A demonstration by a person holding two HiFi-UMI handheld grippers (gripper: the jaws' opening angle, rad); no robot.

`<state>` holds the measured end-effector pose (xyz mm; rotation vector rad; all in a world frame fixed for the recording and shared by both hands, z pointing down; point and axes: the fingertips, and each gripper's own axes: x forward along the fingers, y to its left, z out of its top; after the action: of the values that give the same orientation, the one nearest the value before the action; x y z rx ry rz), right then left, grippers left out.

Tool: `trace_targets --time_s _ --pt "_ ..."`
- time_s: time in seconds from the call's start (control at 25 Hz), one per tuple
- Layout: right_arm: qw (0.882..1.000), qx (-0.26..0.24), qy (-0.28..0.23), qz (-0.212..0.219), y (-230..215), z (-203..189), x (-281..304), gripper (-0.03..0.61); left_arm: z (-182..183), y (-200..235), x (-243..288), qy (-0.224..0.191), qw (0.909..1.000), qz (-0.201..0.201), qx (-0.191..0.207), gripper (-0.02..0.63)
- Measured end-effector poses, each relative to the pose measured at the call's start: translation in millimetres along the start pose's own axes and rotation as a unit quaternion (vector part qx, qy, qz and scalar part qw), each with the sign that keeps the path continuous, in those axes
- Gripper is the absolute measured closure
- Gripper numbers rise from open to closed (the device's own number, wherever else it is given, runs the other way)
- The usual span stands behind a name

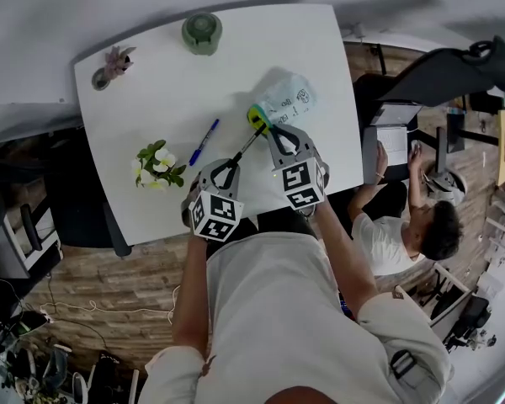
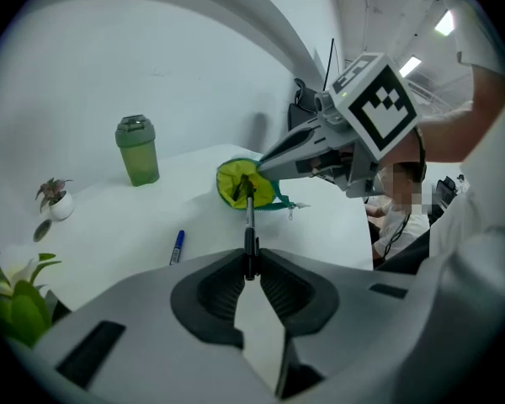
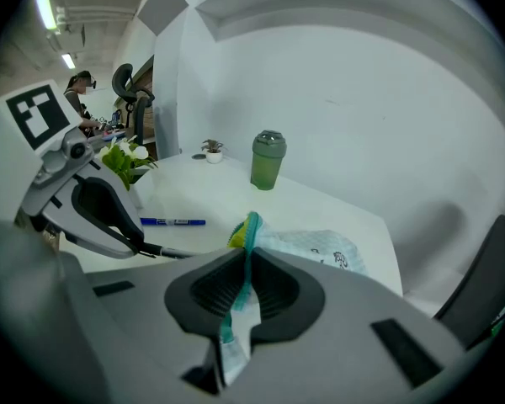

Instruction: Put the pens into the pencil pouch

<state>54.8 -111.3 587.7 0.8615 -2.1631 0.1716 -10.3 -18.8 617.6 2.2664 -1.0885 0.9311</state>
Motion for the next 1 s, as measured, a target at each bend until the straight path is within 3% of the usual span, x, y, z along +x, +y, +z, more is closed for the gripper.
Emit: trace_targets --time_s 0.48,1.0 --pt "1.0 0.0 -0.019 0.019 10 0 -16 0.552 32 -10 29 -0.008 0.9998 -0.015 0.005 0.563" --pt "0.998 0.015 -0.035 0.045 17 -4 -24 0.552 55 -14 60 -0.023 0.9994 -0.02 -0.017 0.563"
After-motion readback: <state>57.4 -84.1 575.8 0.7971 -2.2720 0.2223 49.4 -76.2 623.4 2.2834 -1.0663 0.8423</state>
